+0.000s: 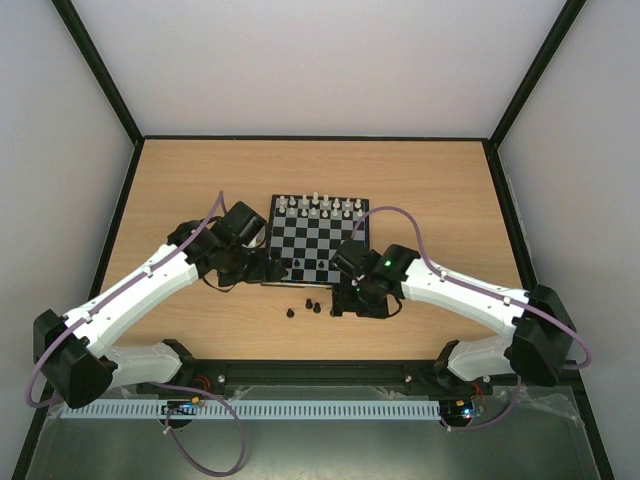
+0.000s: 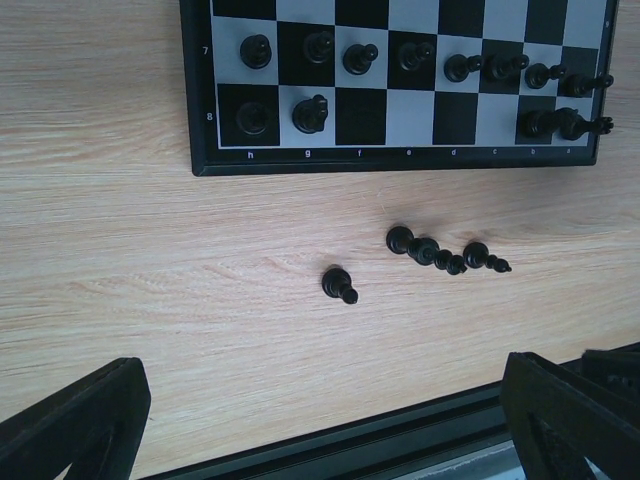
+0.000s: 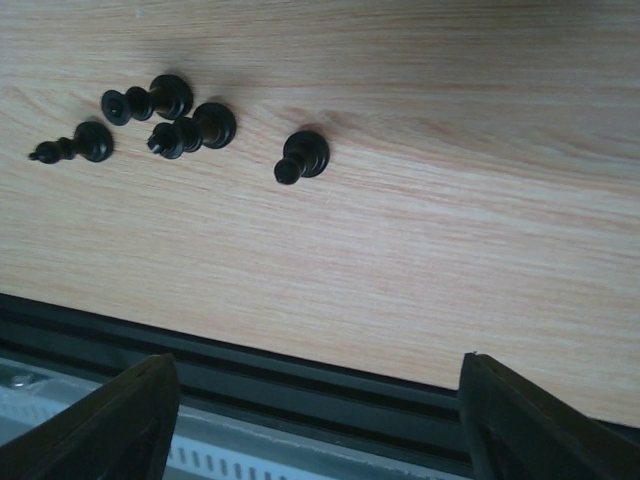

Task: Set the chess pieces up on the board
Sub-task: Pick up the chess piece at the center of the board.

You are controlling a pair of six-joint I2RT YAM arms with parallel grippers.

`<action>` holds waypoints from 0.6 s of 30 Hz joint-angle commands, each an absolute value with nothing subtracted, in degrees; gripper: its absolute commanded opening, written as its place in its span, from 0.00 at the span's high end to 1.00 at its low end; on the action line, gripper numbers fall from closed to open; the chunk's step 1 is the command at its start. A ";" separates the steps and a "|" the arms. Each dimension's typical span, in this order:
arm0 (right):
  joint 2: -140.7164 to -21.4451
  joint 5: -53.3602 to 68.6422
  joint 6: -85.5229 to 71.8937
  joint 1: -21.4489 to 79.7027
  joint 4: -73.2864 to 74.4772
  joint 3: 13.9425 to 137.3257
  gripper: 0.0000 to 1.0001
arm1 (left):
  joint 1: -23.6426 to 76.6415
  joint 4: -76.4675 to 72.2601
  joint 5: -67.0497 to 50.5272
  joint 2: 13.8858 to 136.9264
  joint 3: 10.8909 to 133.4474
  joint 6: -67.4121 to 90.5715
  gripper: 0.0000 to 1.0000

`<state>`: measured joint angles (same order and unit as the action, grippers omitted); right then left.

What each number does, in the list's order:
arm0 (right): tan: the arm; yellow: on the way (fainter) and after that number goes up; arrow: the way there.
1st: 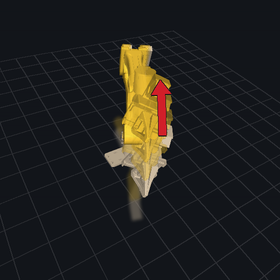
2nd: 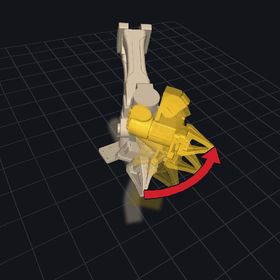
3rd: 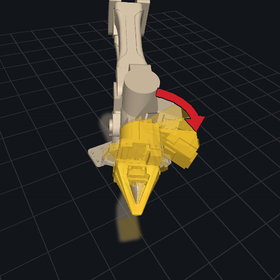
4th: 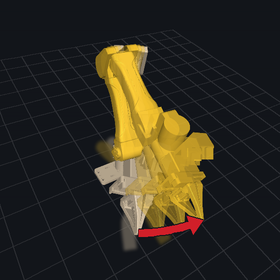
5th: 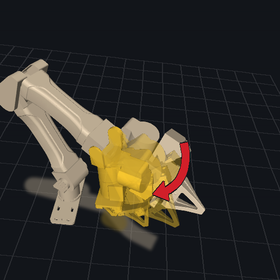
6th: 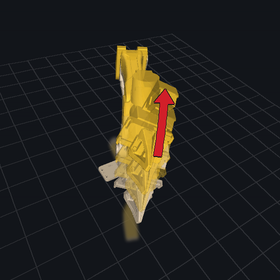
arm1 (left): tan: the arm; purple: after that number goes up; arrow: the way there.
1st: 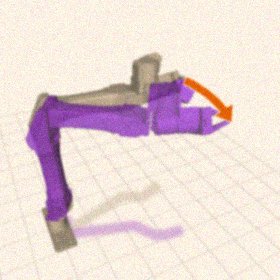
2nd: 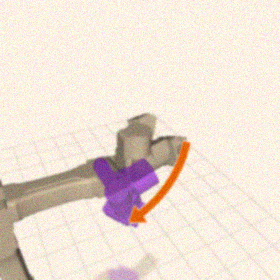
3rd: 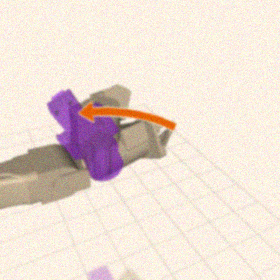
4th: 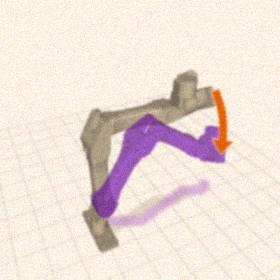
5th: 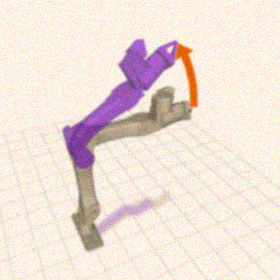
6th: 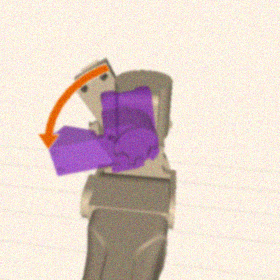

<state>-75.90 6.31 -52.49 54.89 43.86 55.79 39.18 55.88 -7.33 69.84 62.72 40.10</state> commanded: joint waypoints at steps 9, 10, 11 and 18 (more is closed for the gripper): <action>-89.02 3.60 -47.21 55.42 45.68 63.10 0.48 | 38.93 55.85 -6.86 68.59 63.07 41.11 0.01; -89.91 3.60 -46.94 55.43 45.81 63.69 0.51 | 38.91 55.86 -6.86 68.45 62.91 41.26 0.01; -90.59 3.63 -46.79 55.50 45.87 64.12 0.52 | 38.92 55.88 -6.86 68.32 62.73 41.30 0.01; -93.20 3.91 -45.71 55.55 45.56 64.11 0.62 | 38.93 55.38 -7.20 68.03 61.96 41.41 0.01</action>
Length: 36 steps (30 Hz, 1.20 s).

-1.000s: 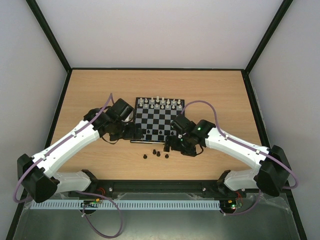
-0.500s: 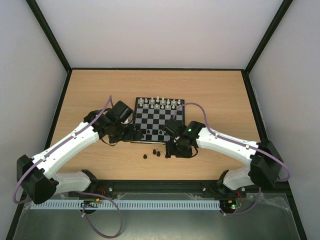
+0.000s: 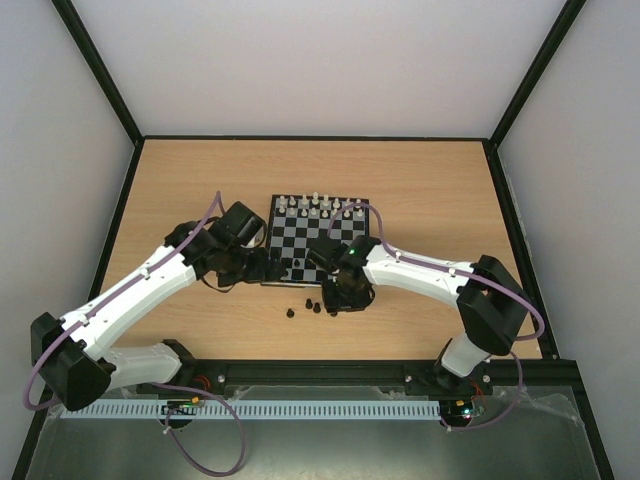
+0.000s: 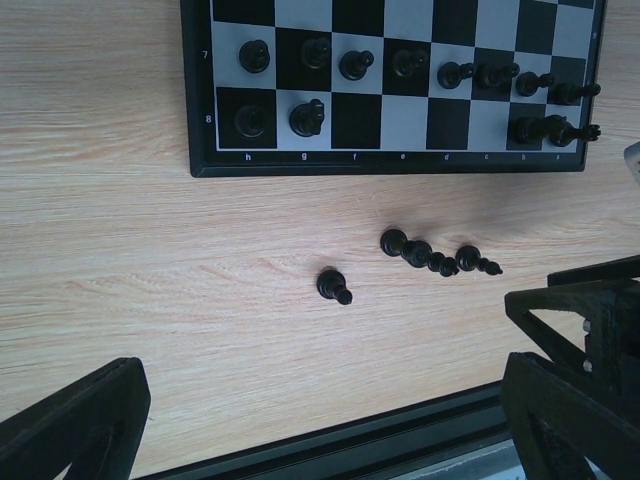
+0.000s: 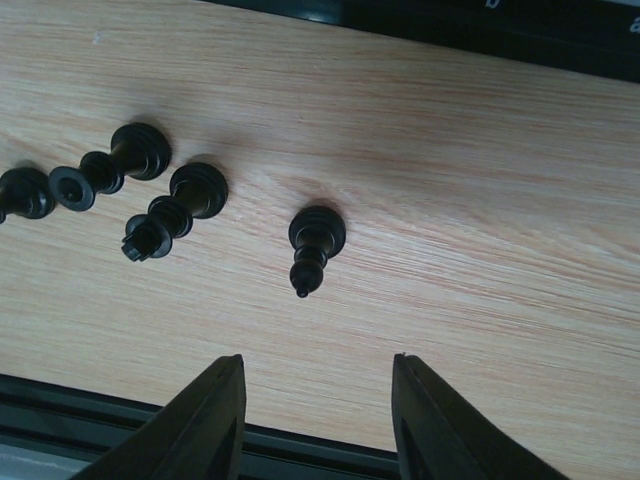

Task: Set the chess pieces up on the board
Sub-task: Pick up the chess piece at the center of the board.

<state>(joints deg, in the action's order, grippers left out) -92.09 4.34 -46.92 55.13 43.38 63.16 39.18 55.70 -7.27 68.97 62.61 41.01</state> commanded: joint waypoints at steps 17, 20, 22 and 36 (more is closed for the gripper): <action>-97.86 3.45 -43.55 55.47 43.58 64.75 0.65 | 38.90 55.38 -7.09 68.49 62.40 41.23 0.01; -98.60 3.09 -43.30 55.47 43.16 65.15 0.68 | 38.93 55.44 -6.98 68.30 62.18 41.42 0.01; -99.23 2.75 -43.04 55.48 43.04 65.60 0.69 | 38.94 55.44 -6.86 68.18 62.02 41.44 0.01; -102.69 0.52 -42.41 55.52 42.91 67.50 0.77 | 38.88 55.63 -6.59 67.83 61.75 41.66 0.01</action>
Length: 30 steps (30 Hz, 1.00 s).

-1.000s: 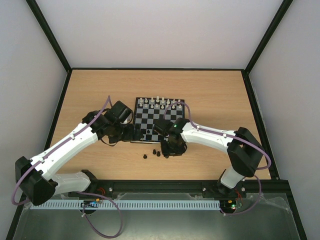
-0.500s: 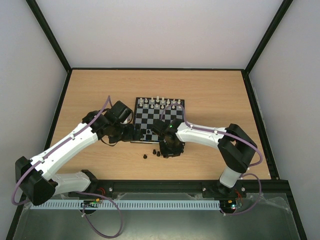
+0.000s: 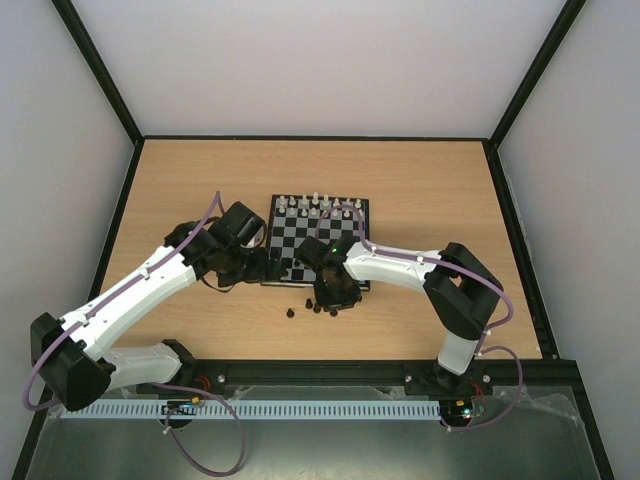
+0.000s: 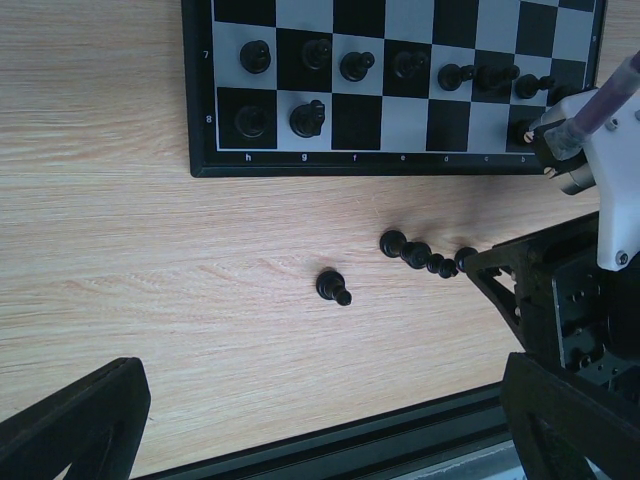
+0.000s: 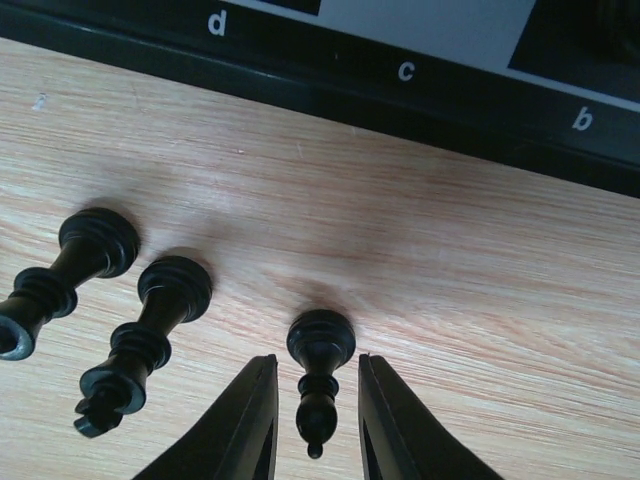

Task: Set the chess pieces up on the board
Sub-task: Pick up the chess piece at the center of the board.

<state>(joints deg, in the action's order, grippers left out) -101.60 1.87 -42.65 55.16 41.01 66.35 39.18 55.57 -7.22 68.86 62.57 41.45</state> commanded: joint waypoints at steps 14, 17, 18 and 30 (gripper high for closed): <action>-99.76 -1.05 -43.15 55.49 45.98 69.49 0.95 | 38.93 55.46 -6.50 67.38 61.44 42.02 0.01; -99.61 -1.93 -42.86 55.46 48.27 72.75 0.95 | 38.88 55.48 -6.42 67.16 61.44 42.10 0.01; -99.96 -2.22 -42.58 55.42 49.12 73.95 0.95 | 38.93 55.46 -6.42 67.15 61.44 42.15 0.01; -102.48 -4.30 -39.75 50.81 53.51 80.29 0.95 | 38.92 55.65 -6.43 65.72 60.43 42.58 0.01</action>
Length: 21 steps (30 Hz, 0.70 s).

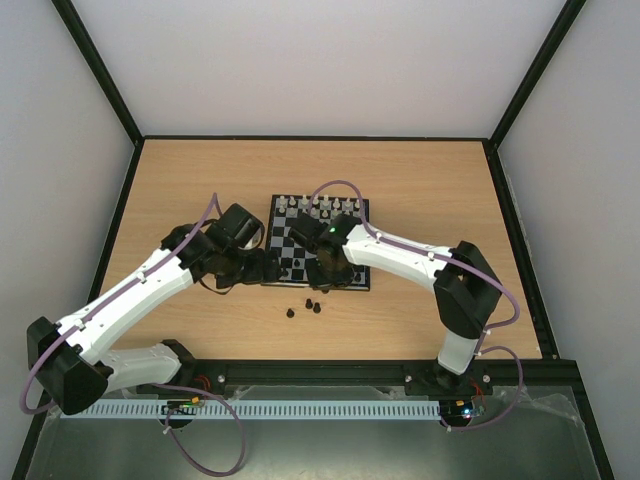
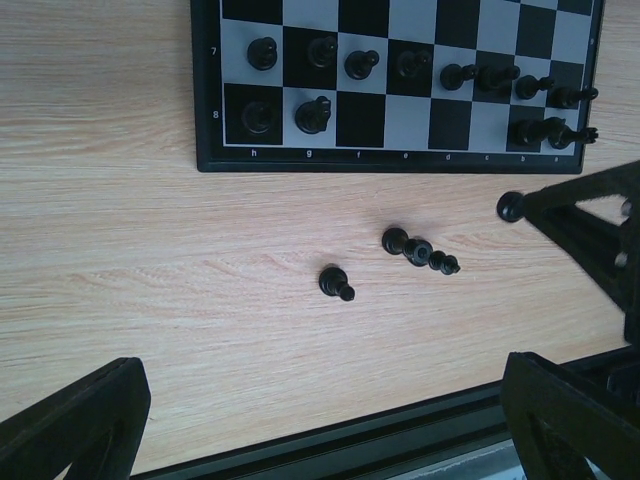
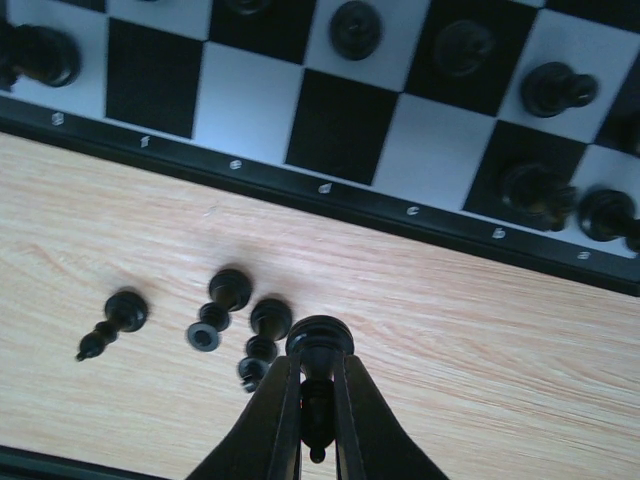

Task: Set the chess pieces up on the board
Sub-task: Place the chess piece on the chessboard.

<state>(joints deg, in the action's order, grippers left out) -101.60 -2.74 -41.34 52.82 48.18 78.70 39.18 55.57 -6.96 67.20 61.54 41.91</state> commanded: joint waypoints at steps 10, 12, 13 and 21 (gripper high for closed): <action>-106.57 -4.38 -36.59 46.95 53.14 83.36 0.95 | 38.94 55.29 -6.64 65.64 60.42 42.42 0.01; -107.77 -4.41 -35.28 46.61 53.01 83.74 0.95 | 38.86 55.38 -6.58 65.65 60.39 42.36 0.01; -108.27 -4.40 -34.91 46.44 52.88 83.91 0.95 | 38.93 55.37 -6.59 65.65 60.37 42.31 0.01; -110.47 -4.22 -33.78 45.55 52.03 84.71 0.95 | 38.93 55.49 -6.50 66.05 60.36 42.19 0.01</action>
